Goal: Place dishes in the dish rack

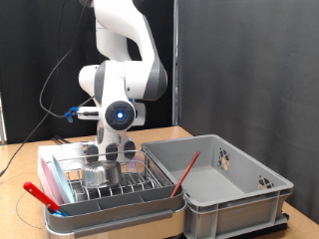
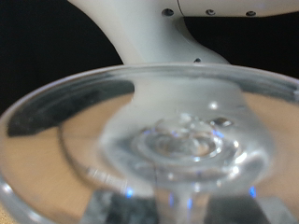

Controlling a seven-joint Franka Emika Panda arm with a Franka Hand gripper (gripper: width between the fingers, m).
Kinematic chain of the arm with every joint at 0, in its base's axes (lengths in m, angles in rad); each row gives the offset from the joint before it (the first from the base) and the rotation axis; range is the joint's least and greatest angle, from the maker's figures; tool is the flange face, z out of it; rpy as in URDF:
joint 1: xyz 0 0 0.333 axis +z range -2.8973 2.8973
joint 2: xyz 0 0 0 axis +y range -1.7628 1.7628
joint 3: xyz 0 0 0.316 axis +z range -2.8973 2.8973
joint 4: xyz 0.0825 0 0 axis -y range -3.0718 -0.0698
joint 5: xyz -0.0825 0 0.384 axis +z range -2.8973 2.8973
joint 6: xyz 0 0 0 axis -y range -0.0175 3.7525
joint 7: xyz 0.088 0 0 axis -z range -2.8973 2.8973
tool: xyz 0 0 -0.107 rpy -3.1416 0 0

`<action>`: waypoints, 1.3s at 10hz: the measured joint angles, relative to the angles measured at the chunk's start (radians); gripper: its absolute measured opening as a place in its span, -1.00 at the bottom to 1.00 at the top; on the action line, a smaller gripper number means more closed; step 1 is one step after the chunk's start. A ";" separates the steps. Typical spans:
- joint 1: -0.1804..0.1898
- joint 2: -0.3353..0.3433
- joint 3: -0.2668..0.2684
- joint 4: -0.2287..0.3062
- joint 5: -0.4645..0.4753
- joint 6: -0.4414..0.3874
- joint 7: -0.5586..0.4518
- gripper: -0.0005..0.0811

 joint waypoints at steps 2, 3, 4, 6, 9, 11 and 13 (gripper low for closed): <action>0.000 0.019 0.000 -0.003 -0.002 0.009 0.008 -0.73; 0.000 0.027 0.000 -0.005 -0.006 0.015 0.011 -0.73; 0.000 0.036 0.000 -0.008 -0.010 0.025 0.015 -0.73; 0.000 0.046 0.000 -0.017 -0.018 0.055 0.033 -0.73; 0.000 0.078 -0.001 -0.018 -0.024 0.081 0.063 -0.73; -0.002 0.091 -0.004 -0.018 -0.029 0.091 0.075 -0.42; -0.003 0.087 -0.004 -0.016 -0.029 0.109 0.077 0.28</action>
